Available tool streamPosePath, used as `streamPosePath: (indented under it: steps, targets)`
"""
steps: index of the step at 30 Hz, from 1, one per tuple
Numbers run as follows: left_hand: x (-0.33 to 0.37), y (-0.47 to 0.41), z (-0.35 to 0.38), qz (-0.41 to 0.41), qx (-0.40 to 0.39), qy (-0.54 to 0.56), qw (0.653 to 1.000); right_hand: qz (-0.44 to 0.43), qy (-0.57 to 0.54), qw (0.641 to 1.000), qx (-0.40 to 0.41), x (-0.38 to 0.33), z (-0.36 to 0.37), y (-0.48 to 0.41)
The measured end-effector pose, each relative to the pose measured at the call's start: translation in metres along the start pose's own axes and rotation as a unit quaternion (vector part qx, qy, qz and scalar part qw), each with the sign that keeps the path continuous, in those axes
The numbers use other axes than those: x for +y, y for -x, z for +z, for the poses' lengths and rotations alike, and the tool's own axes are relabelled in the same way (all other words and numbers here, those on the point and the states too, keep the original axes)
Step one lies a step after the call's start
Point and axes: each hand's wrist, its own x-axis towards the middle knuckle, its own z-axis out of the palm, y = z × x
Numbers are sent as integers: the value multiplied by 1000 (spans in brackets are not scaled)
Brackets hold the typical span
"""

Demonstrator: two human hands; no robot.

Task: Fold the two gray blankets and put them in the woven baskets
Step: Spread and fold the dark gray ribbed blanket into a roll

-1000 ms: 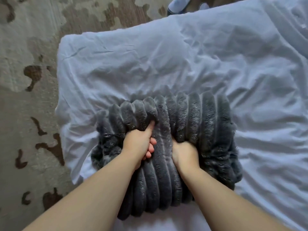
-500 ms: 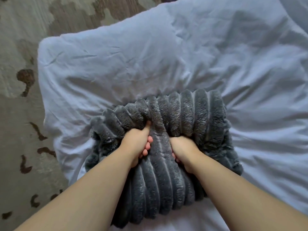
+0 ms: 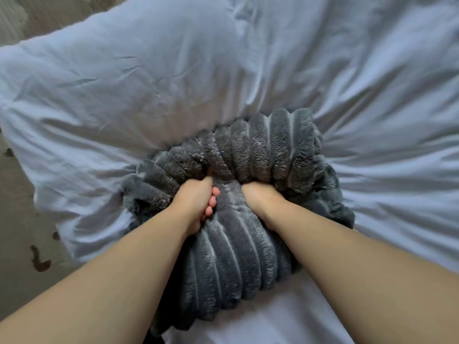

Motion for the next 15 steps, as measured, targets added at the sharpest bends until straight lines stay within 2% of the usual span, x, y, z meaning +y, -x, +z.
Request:
streamPosePath:
  steps: [5, 8, 12, 15]
  targets:
    - [1, 1, -3, -21, -11, -18, 1000, 25, 9, 1000, 6, 1, 2, -1]
    - [2, 2, -2, -24, -20, -23, 999, 59, -42, 997, 39, 1, 5, 0]
    - [5, 19, -5, -12, -44, -32, 998, 84, -151, 971, 166, -2, 13, 22]
    - [11, 50, -13, -10, -56, -58, 997, 116, -228, 921, 295, -4, 20, 55]
